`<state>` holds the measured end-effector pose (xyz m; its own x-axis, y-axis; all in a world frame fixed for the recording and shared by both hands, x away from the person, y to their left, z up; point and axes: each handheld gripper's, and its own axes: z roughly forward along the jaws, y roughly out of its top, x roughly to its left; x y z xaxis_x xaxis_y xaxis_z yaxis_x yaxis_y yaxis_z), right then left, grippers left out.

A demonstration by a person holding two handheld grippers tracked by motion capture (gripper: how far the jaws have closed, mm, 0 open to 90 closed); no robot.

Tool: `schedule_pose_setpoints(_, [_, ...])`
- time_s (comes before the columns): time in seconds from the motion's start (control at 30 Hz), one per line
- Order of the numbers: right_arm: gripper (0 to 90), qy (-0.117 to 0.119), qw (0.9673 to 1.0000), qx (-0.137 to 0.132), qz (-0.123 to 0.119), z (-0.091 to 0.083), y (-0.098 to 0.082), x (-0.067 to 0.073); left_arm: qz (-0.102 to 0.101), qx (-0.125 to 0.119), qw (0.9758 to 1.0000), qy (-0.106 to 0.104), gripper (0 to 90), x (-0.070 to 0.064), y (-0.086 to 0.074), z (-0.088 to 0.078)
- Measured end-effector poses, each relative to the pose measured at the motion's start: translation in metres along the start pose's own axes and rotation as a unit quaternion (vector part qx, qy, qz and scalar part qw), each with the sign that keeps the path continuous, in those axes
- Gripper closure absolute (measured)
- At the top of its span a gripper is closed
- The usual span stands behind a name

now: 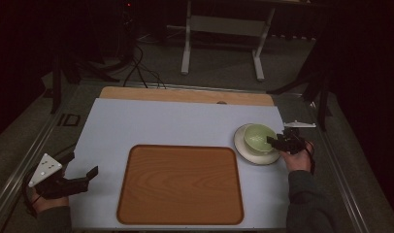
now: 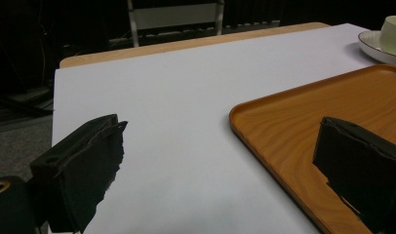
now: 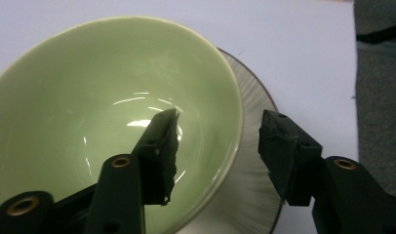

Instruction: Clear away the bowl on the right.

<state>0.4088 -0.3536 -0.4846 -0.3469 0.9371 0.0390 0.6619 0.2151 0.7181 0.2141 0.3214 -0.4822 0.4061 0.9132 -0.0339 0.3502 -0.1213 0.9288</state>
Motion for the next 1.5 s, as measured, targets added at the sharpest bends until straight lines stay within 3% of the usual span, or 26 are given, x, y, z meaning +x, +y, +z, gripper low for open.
schedule_pose_setpoints(0.13, [54.9, 0.007, 0.9996, 0.017, 0.022, 0.006, 0.0, -0.001, 0.0, 0.0, 1.0, 0.0, 4.3, 0.0, 0.0, 0.0])
schedule_pose_setpoints(0.33, [57.9, 0.017, 0.9985, 0.047, 0.021, 0.012, -0.001, -0.001, 0.0, 0.0, 1.0, 0.0, 4.4, 0.0, 0.0, 0.0])
schedule_pose_setpoints(0.5, [66.6, 0.032, 0.9962, 0.069, 0.044, 0.017, 0.001, -0.001, 0.001, 0.0, 1.0, 0.0, 4.3, 0.0, 0.0, -0.001])
schedule_pose_setpoints(0.73, [69.3, 0.031, 0.9949, 0.077, 0.058, 0.018, 0.002, -0.001, 0.0, 0.001, 1.0, -0.001, 4.4, 0.0, 0.0, 0.0])
schedule_pose_setpoints(0.97, [78.2, 0.034, 0.9917, 0.091, 0.084, 0.021, 0.006, -0.002, 0.0, 0.002, 1.0, -0.002, 4.5, 0.0, 0.0, 0.0])
schedule_pose_setpoints(1.17, [82.6, 0.042, 0.9899, 0.1, 0.092, 0.022, 0.008, -0.002, 0.001, 0.003, 1.0, -0.002, 4.6, 0.0, 0.0, 0.0])
schedule_pose_setpoints(1.43, [83.0, 0.043, 0.9887, 0.095, 0.107, 0.021, 0.007, -0.001, 0.001, 0.006, 1.0, -0.004, 4.7, 0.0, 0.0, 0.001])
schedule_pose_setpoints(1.5, [83.1, 0.048, 0.9865, 0.091, 0.127, 0.02, 0.006, -0.003, -0.001, 0.005, 1.0, -0.004, 4.7, 0.0, 0.0, 0.001])
